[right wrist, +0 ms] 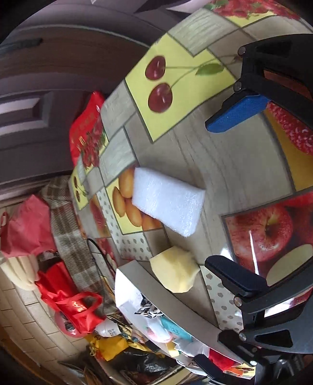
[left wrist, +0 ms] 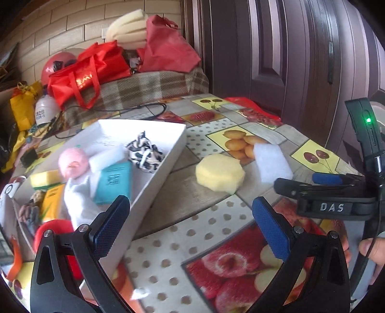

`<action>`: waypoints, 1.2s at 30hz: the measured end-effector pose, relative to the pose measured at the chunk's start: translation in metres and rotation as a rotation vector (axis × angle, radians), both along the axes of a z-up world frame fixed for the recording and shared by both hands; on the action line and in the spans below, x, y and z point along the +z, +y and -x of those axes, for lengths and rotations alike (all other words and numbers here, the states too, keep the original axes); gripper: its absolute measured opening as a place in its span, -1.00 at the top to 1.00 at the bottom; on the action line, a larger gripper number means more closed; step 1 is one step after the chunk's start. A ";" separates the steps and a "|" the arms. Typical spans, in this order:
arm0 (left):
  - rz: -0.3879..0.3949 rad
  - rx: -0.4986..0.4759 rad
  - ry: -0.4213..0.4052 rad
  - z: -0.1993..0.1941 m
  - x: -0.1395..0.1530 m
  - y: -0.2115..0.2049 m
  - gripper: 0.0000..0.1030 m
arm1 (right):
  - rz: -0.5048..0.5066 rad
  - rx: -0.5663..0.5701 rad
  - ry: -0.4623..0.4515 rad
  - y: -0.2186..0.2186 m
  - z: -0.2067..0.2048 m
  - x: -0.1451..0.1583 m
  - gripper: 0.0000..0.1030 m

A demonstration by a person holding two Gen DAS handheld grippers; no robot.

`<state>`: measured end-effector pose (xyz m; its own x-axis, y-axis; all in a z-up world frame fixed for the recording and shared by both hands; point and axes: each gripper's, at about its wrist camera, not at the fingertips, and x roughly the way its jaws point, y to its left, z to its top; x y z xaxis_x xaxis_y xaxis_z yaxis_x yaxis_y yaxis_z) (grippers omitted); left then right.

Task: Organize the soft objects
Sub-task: 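Grasp the yellow sponge block with the left tool while the right tool grasps the white foam pad, then carry the yellow sponge block and white foam pad over the white box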

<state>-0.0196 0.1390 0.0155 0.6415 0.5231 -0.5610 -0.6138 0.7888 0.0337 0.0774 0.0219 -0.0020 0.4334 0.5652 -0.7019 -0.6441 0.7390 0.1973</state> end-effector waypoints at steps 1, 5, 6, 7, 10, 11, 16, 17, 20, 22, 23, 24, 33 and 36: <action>0.007 0.000 0.010 -0.006 -0.001 0.002 -0.99 | 0.007 0.003 -0.011 0.004 -0.001 0.001 -0.98; 0.008 0.010 0.069 -0.022 -0.006 0.004 -0.98 | 0.058 0.011 -0.046 0.029 -0.010 0.001 -0.96; 0.011 0.004 0.081 -0.025 -0.008 0.005 -0.98 | 0.071 0.015 -0.036 0.034 -0.015 -0.001 -0.80; 0.014 -0.004 0.090 -0.027 -0.009 0.005 -0.98 | 0.086 0.021 -0.017 0.038 -0.021 -0.004 -0.63; 0.006 -0.020 0.120 -0.036 -0.012 0.004 -0.98 | 0.090 0.041 -0.029 0.037 -0.024 -0.002 -0.18; 0.000 -0.025 0.127 -0.040 -0.013 0.003 -0.98 | 0.091 0.056 -0.033 0.033 -0.024 -0.002 -0.18; -0.032 -0.032 0.158 -0.065 -0.014 0.009 -0.98 | 0.036 0.031 -0.004 -0.002 -0.035 0.000 -0.17; -0.032 -0.031 0.167 -0.071 -0.014 0.012 -0.98 | 0.015 0.020 0.012 -0.009 -0.038 0.000 -0.17; -0.020 -0.033 0.200 -0.090 -0.017 0.022 -0.98 | -0.015 0.014 0.033 -0.013 -0.040 0.000 -0.17; -0.002 -0.040 0.235 -0.103 -0.022 0.027 -0.98 | -0.008 0.022 0.027 -0.009 -0.038 0.001 -0.17; 0.012 -0.049 0.263 -0.109 -0.026 0.028 -0.84 | -0.007 0.025 0.026 -0.009 -0.037 0.001 -0.17; 0.023 -0.060 0.285 -0.112 -0.029 0.029 -0.70 | -0.009 0.027 0.027 -0.008 -0.038 0.001 -0.17; -0.095 -0.114 0.096 -0.084 -0.004 0.001 -0.16 | -0.080 0.035 0.016 -0.015 -0.037 0.005 -0.17; -0.159 -0.101 -0.022 -0.055 0.009 -0.014 -0.16 | -0.144 0.027 -0.048 -0.027 -0.025 0.014 -0.17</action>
<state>0.0354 0.1247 0.0244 0.7068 0.5361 -0.4616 -0.5333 0.8325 0.1504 0.1025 -0.0052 0.0124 0.4475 0.6706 -0.5916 -0.6745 0.6875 0.2690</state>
